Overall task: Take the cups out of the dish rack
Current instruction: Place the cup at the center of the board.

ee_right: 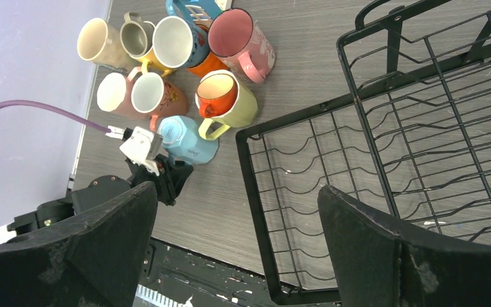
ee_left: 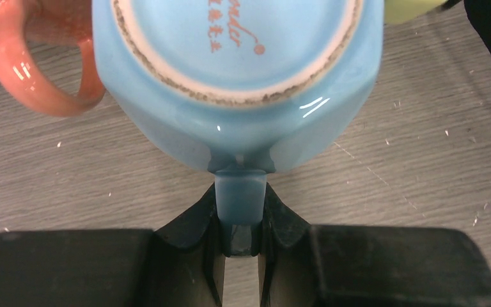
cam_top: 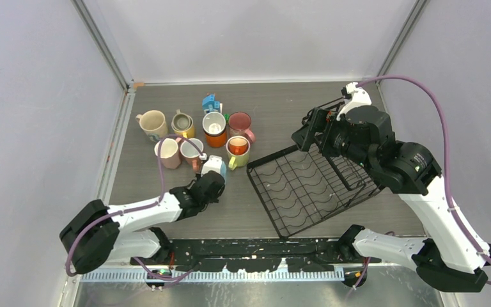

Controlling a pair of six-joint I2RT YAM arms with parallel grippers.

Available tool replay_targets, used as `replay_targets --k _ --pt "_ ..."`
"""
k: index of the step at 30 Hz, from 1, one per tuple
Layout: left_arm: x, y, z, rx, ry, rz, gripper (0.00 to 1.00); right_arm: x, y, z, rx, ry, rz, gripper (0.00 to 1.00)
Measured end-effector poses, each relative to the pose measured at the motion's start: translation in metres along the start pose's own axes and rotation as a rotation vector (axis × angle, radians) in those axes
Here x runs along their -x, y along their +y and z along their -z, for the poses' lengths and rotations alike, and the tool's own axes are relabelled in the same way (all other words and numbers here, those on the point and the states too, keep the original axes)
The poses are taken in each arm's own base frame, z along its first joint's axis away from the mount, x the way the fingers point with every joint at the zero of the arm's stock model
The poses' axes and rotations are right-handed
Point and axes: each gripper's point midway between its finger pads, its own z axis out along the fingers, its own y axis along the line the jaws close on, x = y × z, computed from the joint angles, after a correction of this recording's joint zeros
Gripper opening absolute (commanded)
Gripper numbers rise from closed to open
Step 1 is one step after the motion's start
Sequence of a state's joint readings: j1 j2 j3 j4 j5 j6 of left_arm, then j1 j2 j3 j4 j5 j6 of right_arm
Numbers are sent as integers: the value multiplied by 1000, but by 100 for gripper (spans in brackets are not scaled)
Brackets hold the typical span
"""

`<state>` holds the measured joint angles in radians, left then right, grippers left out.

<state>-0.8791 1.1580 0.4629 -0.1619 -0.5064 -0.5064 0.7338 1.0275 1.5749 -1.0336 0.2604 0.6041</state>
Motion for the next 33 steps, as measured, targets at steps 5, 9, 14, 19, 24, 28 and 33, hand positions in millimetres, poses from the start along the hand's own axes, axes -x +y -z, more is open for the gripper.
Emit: replay_targets --k 5,9,14,19,24,28,33 --pt "4 0 -13 8 -14 17 0 1 0 1 1 -2 -1 100" --pt "8 -1 -18 -1 -25 29 0 0 -1 2 -2 2 1 100" --pt "8 -3 -14 -20 -16 30 0 1 -1 4 -2 2 1 100" --pt "9 2 10 -49 1 59 0 0 0 3 2 6 0 100" --pt "16 8 43 -92 0 105 0 0 8 -3 28 14 -14 100" --pt "21 8 66 -129 33 125 0 -4 18 -17 47 39 -31 100" --pt "40 -1 95 -212 45 163 0 -15 32 -40 69 77 -48 100"
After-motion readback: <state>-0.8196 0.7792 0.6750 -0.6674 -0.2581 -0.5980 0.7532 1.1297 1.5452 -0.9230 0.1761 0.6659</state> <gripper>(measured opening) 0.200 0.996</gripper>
